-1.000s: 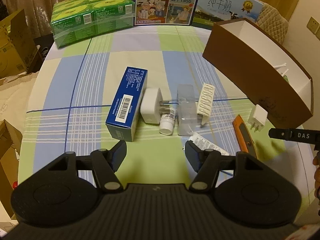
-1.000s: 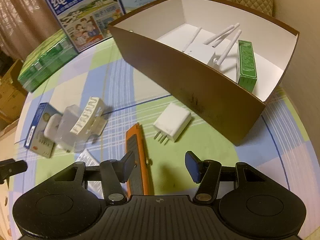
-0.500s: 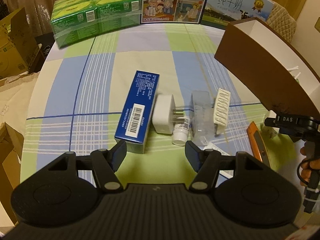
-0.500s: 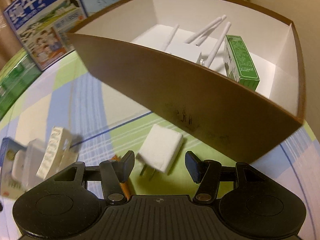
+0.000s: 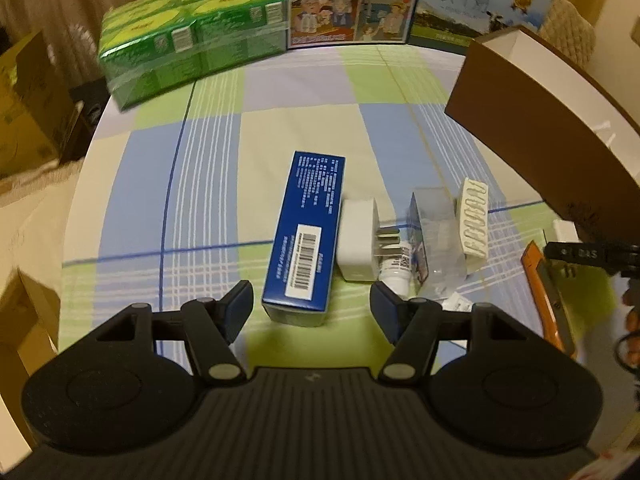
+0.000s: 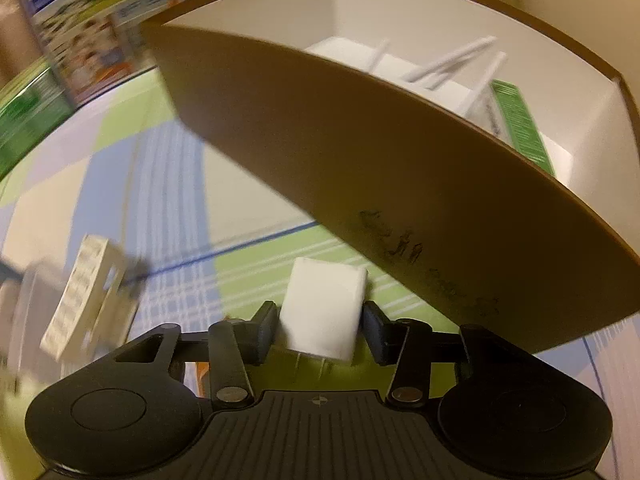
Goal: Organize rigid objects
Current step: 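Grasp the blue medicine box with left tool while right tool grasps white charger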
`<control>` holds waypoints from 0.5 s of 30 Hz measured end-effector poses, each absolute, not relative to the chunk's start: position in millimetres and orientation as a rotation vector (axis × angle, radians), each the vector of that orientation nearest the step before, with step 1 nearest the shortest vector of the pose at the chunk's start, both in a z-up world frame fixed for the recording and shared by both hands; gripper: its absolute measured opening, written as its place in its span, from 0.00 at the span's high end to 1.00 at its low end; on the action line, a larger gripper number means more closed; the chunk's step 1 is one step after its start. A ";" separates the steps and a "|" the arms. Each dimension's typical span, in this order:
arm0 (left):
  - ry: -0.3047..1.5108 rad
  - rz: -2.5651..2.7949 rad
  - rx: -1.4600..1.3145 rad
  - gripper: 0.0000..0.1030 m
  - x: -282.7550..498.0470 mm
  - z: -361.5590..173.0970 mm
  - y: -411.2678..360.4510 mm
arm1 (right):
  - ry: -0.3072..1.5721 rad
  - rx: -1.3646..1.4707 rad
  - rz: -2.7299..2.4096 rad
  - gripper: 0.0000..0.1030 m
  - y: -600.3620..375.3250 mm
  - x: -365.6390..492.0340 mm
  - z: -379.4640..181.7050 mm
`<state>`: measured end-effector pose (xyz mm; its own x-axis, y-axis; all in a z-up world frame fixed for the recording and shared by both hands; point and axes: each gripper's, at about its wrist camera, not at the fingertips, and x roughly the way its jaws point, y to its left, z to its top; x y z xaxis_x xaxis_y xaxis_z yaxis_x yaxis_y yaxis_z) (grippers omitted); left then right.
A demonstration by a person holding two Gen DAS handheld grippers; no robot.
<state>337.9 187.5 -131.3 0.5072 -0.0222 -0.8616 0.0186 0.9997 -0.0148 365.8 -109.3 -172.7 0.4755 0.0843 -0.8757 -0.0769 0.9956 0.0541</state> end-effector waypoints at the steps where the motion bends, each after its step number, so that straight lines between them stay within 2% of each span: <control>1: 1.038 -0.036 0.011 0.41 339.0 -132.0 187.8 | 1.076 -0.009 0.129 0.63 -110.5 362.8 -172.5; 11: 1.075 -0.145 0.142 0.43 366.5 -151.2 192.6 | 1.107 -0.083 0.275 0.63 -129.9 327.9 -170.5; 15: 1.101 -0.156 0.149 0.49 381.0 -161.2 194.4 | 1.103 -0.097 0.285 0.63 -127.9 327.1 -172.2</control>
<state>381.0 194.4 -161.2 0.4435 -0.0512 -0.8948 0.1988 0.9791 0.0426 327.1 -127.9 -172.2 0.4187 0.1790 -0.8903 -0.2752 0.9593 0.0634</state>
